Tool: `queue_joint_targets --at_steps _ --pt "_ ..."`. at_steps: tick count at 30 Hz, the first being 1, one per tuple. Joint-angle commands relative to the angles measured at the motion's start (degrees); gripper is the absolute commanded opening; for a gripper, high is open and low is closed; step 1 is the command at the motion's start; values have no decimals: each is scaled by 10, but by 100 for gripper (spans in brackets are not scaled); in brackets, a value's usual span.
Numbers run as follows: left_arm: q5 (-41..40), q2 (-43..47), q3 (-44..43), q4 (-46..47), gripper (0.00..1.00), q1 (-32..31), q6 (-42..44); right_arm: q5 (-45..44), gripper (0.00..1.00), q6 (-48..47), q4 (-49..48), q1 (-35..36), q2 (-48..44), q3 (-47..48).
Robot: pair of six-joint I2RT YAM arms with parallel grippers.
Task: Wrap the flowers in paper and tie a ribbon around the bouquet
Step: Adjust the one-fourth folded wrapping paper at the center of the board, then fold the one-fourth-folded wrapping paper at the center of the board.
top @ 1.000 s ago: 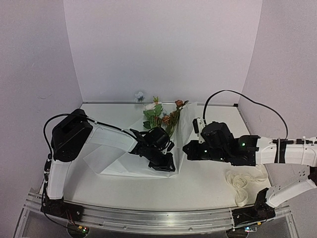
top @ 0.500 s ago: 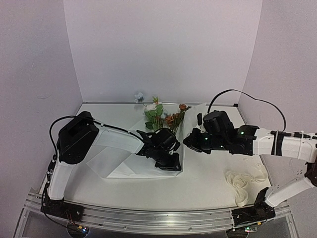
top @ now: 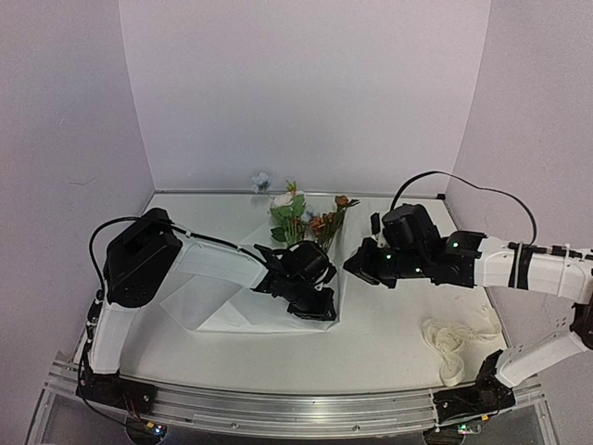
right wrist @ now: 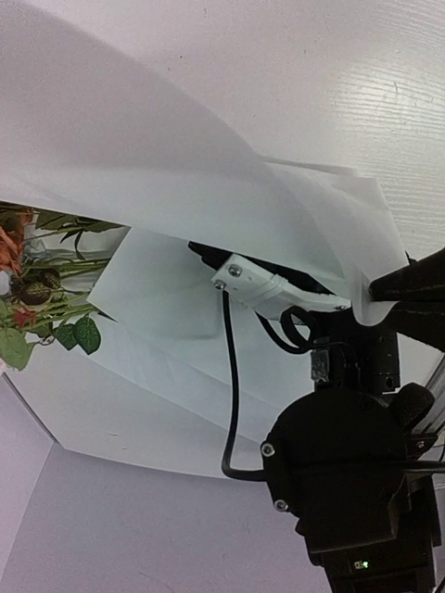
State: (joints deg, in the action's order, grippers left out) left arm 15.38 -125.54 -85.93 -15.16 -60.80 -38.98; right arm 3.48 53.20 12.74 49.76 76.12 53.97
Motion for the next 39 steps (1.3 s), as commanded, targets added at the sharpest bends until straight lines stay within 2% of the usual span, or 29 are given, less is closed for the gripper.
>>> queue_joint_targets --at_steps 1,12,22,25,28,32,34,39 --pt "-32 56 15 -44 21 6 42 30 0 -29 53 -6 -56 -22" --pt "-5 144 46 -60 25 27 52 3 0 -77 126 -31 -144 -94" --pt "20 295 236 -85 24 55 55 6 0 -91 166 -87 -151 -101" --pt "27 335 269 -87 27 55 49 3 0 -91 171 -95 -150 -107" --pt "17 374 292 -99 32 56 43 -4 0 -89 175 -99 -149 -115" --pt "-6 410 303 -140 33 61 40 -16 0 -85 176 -101 -149 -128" --pt "-38 428 304 -168 38 67 36 -18 0 -84 175 -101 -149 -133" --pt "-84 471 312 -190 45 116 42 -21 0 -84 174 -101 -146 -138"
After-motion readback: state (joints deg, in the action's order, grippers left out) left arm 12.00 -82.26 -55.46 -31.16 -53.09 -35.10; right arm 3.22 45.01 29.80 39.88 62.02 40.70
